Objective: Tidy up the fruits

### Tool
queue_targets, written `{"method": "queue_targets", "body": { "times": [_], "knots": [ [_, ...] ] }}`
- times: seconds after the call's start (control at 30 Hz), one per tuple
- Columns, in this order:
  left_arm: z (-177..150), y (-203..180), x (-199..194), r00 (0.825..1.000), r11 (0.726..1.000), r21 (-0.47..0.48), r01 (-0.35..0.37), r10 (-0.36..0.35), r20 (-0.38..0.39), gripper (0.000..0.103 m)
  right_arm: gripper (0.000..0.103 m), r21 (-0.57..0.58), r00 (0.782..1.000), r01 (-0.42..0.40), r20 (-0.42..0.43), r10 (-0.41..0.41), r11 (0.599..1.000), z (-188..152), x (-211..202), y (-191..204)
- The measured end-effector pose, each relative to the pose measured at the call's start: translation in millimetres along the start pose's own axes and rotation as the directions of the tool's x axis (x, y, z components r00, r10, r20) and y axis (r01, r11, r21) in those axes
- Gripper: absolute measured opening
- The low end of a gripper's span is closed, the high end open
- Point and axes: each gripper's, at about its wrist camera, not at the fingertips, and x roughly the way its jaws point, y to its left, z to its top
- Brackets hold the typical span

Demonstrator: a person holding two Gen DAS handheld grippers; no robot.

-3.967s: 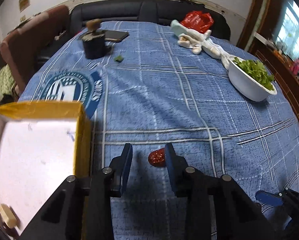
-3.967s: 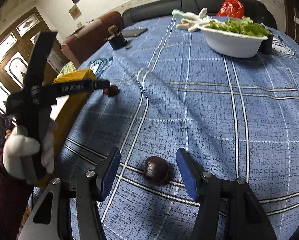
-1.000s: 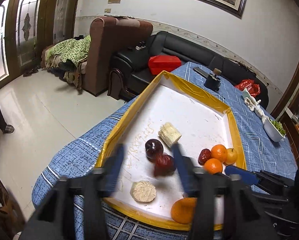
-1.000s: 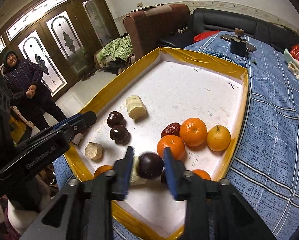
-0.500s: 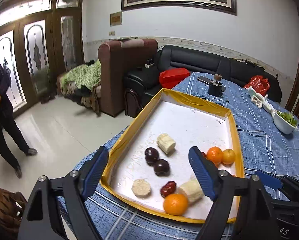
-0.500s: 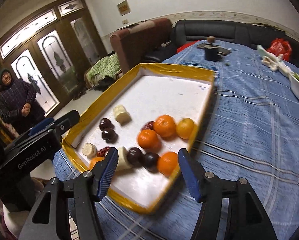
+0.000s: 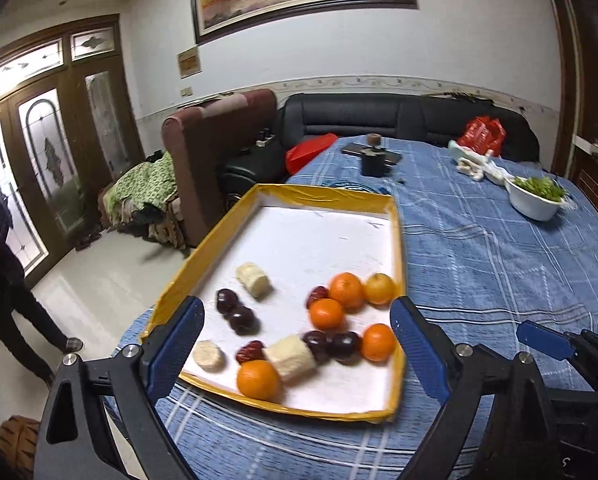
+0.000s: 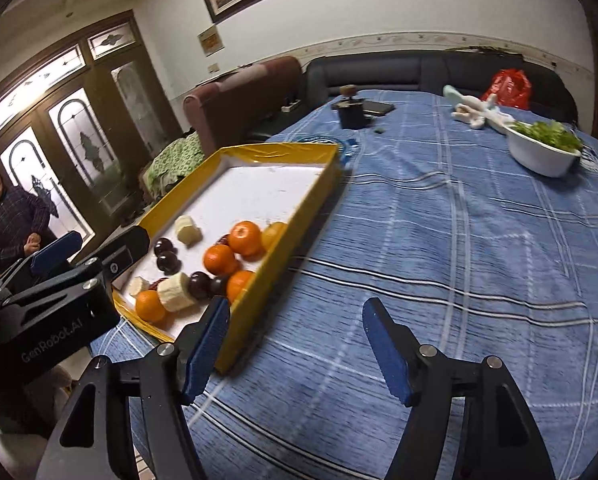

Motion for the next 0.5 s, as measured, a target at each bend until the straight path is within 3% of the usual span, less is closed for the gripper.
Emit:
{"method": "queue_targets", "body": {
  "times": [0.5],
  "knots": [
    [-3.8,-26.1,-9.6,1.0,0.998,0.047,0.03,-0.03,0.0,0.094,0.077,0.031,1.0,0.019,0.017,-0.019,0.999,-9.6,-14.6,-21.4]
  ]
}}
